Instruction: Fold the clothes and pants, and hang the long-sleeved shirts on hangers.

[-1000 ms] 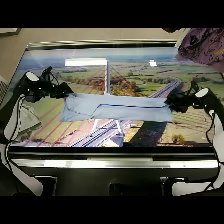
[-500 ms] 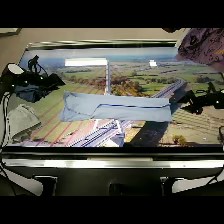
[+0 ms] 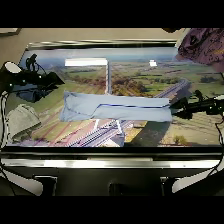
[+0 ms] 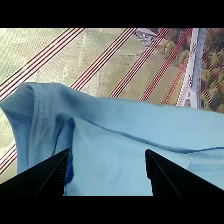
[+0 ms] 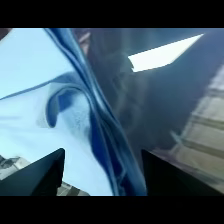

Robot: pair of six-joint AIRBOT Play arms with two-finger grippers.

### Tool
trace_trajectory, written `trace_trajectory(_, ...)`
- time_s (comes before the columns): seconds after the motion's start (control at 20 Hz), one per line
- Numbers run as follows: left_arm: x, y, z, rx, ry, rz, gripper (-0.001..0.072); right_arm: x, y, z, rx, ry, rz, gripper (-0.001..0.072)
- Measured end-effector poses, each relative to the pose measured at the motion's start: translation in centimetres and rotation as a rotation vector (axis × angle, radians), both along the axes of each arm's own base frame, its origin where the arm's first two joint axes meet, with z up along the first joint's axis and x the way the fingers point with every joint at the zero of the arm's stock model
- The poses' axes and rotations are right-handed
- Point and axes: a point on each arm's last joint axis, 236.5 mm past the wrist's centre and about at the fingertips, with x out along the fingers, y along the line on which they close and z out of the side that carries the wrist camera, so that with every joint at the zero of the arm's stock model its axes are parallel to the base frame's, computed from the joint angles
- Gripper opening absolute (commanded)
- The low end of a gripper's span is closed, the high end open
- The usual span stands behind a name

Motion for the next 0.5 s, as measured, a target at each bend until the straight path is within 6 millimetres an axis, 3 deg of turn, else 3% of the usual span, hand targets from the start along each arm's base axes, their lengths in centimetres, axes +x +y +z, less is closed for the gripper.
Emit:
trace_trajectory(0.1, 0.0, 0.0, 0.0, -0.001, 0.001, 0.0, 0.0543, 0.2, 0.8, -0.2, 0.017, -0.011, 0.018, 0.0538)
trace_trajectory(0.2, 0.0, 0.0, 0.0, -0.001, 0.002, 0.001, 0.0543, 0.4, 2.1, -0.5, 0.019, -0.011, 0.052, 0.0434)
trace_trajectory(0.3, 0.0, 0.0, 0.0, -0.001, 0.002, 0.001, 0.0542, 0.4, 3.4, -1.3, -0.015, -0.001, 0.097, 0.0156)
trace_trajectory(0.35, 0.0, 0.0, 0.0, -0.001, 0.002, 0.001, 0.0498, 0.5, 3.9, -1.8, -0.037, 0.006, 0.113, 0.004)
trace_trajectory(0.4, 0.0, 0.0, 0.0, -0.001, 0.002, 0.001, 0.0304, 0.6, 4.5, -2.0, -0.048, 0.011, 0.122, 0.0039)
trace_trajectory(0.45, 0.0, 0.0, 0.0, -0.002, 0.002, 0.001, 0.0008, 0.7, 4.7, -2.0, -0.065, 0.007, 0.132, 0.0038)
trace_trajectory(0.5, -0.1, -0.1, 0.0, -0.007, 0.004, 0.0, 0.0016, 0.9, 4.9, -1.8, -0.082, 0.007, 0.131, 0.0038)
